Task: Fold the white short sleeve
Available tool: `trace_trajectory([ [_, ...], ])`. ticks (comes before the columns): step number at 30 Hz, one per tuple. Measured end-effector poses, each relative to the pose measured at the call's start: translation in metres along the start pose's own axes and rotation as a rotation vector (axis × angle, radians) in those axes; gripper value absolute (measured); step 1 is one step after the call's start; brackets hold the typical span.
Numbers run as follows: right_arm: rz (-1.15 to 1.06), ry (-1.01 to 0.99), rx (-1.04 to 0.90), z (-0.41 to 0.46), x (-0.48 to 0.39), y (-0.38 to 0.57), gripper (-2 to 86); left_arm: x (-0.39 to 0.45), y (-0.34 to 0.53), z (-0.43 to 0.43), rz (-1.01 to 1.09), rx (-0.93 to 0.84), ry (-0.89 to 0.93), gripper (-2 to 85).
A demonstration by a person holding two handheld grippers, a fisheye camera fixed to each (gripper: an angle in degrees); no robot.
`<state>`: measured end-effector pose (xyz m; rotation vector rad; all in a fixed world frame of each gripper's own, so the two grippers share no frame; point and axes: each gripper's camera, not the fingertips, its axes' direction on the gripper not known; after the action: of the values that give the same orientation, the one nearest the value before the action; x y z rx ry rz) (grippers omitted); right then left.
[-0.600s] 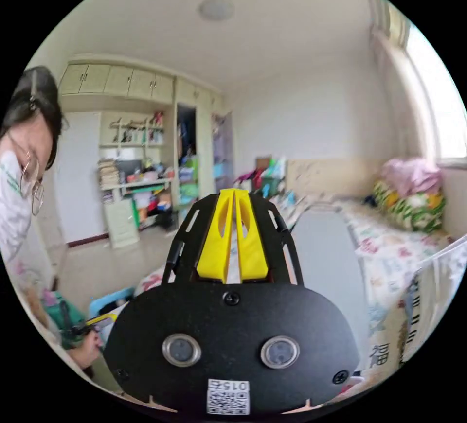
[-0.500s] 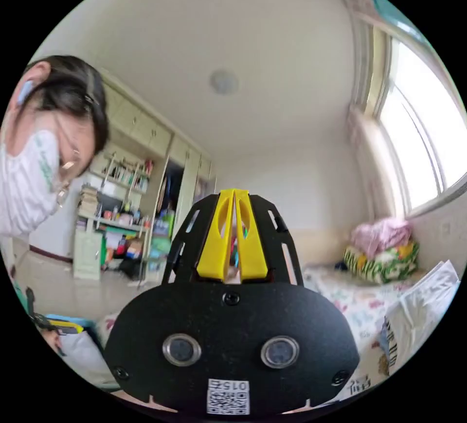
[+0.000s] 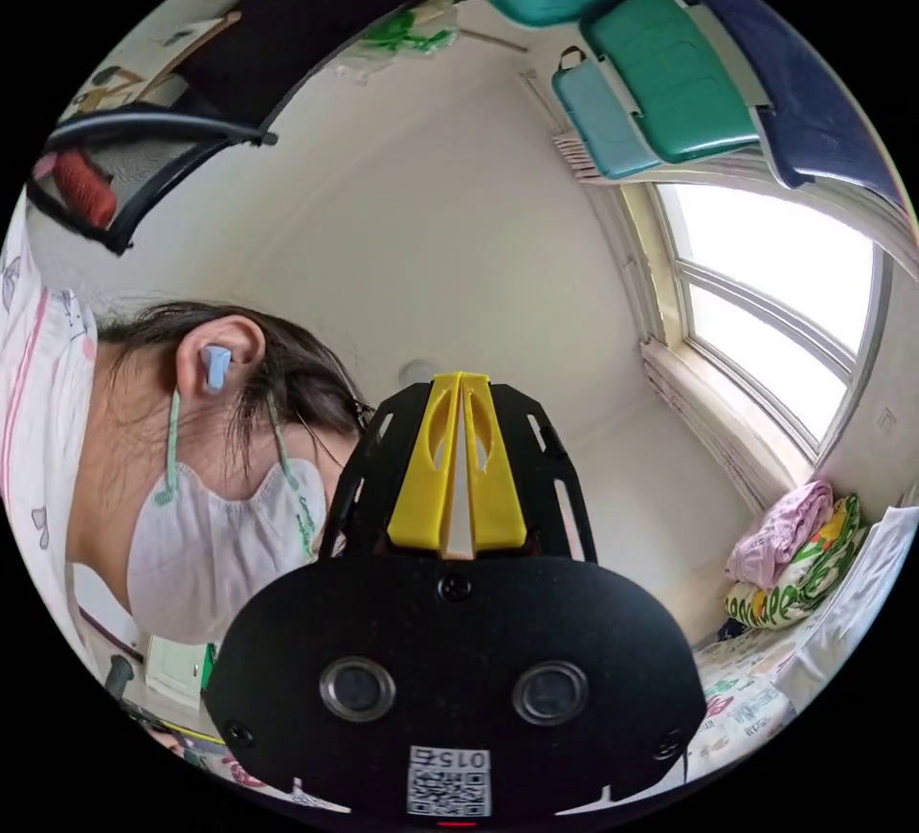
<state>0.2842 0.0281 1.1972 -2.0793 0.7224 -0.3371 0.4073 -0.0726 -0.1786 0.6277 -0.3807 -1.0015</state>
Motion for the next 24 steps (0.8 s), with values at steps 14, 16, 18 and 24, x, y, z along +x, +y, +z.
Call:
trace_trajectory([
  [14, -0.033, 0.069, 0.004, -0.015, 0.057, -0.093, -0.6, 0.069, -0.058, 0.174, -0.08, -0.047, 0.439, 6.6],
  [16, -0.087, 0.036, -0.032, 0.0, 0.058, -0.104, -0.6, 0.075, -0.073, 0.182, -0.094, 0.036, 0.503, 6.4],
  [18, -0.217, 0.082, -0.072, 0.02, 0.062, -0.115, -0.4, 0.081, -0.077, 0.19, -0.087, 0.085, 0.518, 6.0],
  [24, -0.319, 0.382, -0.627, 0.096, 0.16, -0.088, 2.2, 0.104, -0.058, 0.279, -0.069, -0.027, 0.68, 5.6],
])
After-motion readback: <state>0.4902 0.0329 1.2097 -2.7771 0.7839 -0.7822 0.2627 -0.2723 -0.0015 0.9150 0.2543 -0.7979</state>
